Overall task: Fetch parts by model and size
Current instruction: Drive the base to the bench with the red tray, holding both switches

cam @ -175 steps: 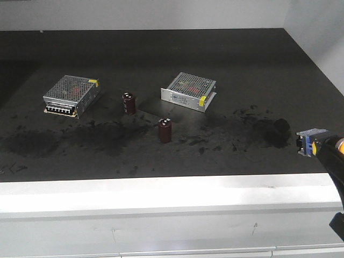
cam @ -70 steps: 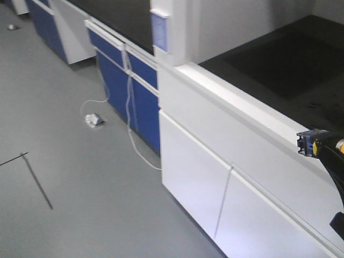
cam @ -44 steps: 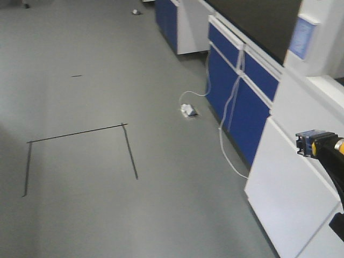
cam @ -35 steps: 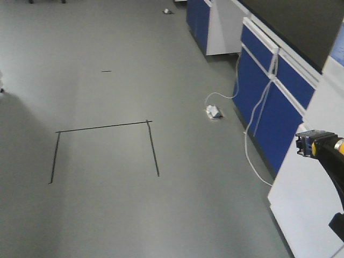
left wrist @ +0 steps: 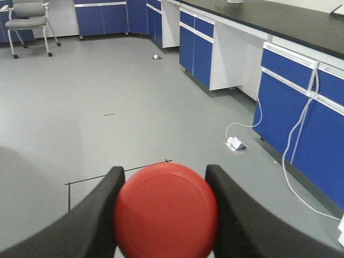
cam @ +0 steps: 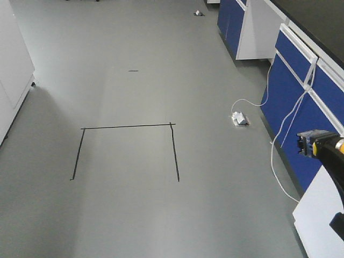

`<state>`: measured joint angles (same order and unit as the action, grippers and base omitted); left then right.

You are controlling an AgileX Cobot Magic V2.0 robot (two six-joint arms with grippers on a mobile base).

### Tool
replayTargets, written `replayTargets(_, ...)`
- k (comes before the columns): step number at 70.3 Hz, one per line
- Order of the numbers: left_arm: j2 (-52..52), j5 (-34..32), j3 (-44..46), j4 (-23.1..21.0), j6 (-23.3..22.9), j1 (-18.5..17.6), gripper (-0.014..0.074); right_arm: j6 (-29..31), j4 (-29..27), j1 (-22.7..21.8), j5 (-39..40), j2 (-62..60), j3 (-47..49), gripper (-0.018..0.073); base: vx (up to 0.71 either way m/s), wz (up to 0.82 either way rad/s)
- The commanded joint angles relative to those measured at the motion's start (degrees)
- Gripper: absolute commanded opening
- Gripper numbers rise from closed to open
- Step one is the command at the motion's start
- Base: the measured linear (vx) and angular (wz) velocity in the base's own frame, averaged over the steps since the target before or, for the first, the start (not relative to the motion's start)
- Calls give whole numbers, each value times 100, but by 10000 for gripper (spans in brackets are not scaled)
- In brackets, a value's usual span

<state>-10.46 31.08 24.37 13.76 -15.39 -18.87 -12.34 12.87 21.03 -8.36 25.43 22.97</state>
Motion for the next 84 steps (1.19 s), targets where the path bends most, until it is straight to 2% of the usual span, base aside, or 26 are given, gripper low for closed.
replayTargets(1,-66,-439,133,50,-6,-44,-7,42,65,-7,467,23,164,-10,14,14)
replayTargets(41,-66,-439,133,50,-6,-44,-7,42,65,-7,467,23,164,-10,28,14)
replayTargets(84,-66,-439,133,50,-6,-44,-7,42,65,-7,467,23,164,-10,54,-8)
